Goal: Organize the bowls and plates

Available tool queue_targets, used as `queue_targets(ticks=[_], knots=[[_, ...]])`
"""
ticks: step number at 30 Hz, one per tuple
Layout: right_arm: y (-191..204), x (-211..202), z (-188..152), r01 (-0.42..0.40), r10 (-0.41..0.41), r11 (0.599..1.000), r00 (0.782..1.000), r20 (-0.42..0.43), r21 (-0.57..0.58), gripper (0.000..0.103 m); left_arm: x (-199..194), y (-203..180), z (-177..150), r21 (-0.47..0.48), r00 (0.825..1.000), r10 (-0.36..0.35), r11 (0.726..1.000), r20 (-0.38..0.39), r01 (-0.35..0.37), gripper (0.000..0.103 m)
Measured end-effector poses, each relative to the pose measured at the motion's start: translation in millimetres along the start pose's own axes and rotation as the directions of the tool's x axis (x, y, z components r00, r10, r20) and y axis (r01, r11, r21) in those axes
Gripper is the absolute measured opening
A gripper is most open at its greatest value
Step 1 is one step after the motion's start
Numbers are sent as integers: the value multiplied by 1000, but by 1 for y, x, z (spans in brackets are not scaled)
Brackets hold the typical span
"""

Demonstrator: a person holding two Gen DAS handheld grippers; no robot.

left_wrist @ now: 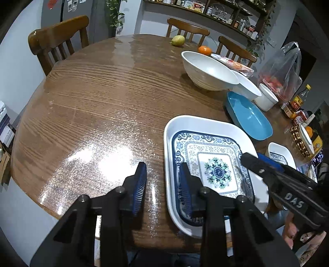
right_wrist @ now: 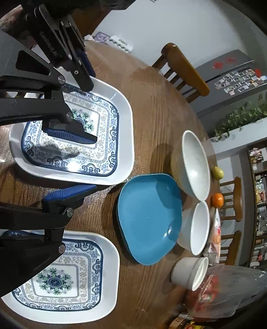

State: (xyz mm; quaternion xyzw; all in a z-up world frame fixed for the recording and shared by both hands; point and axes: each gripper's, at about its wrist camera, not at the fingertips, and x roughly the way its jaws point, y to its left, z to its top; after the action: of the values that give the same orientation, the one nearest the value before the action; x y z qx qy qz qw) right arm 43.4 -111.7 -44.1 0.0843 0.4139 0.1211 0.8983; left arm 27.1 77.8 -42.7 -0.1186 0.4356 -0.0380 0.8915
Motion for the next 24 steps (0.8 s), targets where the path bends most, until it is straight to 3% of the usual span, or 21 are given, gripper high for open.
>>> queue_targets(ticks=[4,24], knots=[[0,3,-2,21,-21,1000,1000,-11,-9,30,0,-6,0,30,1000,-28,999,4,28,29],[-6,-14,-12,82,-82,997,996,22,2,29,8,-32,1,75,999,-32,997,-42,35,30]])
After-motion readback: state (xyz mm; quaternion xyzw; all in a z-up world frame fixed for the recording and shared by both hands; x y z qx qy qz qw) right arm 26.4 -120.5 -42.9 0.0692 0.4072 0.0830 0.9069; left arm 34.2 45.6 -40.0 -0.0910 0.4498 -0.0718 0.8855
